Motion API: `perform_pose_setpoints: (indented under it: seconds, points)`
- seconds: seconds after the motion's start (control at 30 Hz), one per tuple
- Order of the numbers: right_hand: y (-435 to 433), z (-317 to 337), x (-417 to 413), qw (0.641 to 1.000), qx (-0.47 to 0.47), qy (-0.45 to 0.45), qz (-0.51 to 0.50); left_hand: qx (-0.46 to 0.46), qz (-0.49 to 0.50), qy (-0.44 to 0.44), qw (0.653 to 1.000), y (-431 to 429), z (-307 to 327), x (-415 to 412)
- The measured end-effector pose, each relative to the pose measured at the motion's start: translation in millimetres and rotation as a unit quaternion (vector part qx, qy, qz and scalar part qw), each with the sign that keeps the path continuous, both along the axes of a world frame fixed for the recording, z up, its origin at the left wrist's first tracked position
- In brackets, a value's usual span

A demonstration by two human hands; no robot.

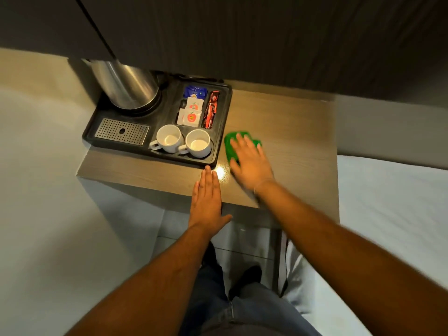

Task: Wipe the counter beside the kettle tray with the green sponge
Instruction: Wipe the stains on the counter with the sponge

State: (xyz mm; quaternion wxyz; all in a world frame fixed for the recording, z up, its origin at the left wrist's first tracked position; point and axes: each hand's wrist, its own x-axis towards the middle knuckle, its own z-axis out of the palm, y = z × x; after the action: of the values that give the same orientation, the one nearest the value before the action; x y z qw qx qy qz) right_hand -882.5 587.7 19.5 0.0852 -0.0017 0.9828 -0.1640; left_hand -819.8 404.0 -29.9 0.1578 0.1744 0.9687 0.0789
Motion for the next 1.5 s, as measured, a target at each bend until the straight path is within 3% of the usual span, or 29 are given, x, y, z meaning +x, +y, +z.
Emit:
perform_pose_setpoints:
  seconds: [0.13,0.23,0.43,0.5,0.6,0.7,0.8,0.97,1.13,1.33,1.5]
  points:
    - [52,11,-85,1.000,0.017,-0.017,-0.019,-0.004,-0.005,-0.001,1.000,0,4,1]
    - [125,13,-109,0.992,0.027,-0.020,-0.120,-0.014,-0.005,0.004,1.000,-1,5,0]
    - [192,6,-5,0.967,0.024,-0.023,-0.253,-0.009,0.012,0.016,1.000,2,5,2]
    - [165,0,36,0.967,0.032,-0.012,-0.252,-0.005,0.013,0.012,1.000,3,7,2]
    - [85,-12,69,0.988,0.029,0.000,-0.153,-0.005,0.010,0.009,1.000,2,8,3]
    - [20,-14,41,0.999,0.025,0.016,-0.041,-0.003,0.013,0.002,1.000,3,10,3]
    - [16,-1,-25,1.000,0.023,0.016,0.001,-0.012,0.013,-0.003,1.000,3,12,1]
    - [123,9,-87,0.992,0.033,0.023,-0.118,-0.023,-0.004,-0.023,0.999,1,18,0]
    - [208,9,-31,0.975,0.010,0.011,-0.222,-0.026,0.002,-0.019,0.999,3,20,0]
    - [99,-10,119,0.985,0.000,0.035,-0.169,-0.014,0.010,-0.010,1.000,2,14,0]
    - [-2,-25,124,0.998,-0.015,0.029,-0.053,-0.015,0.009,-0.005,1.000,4,15,2]
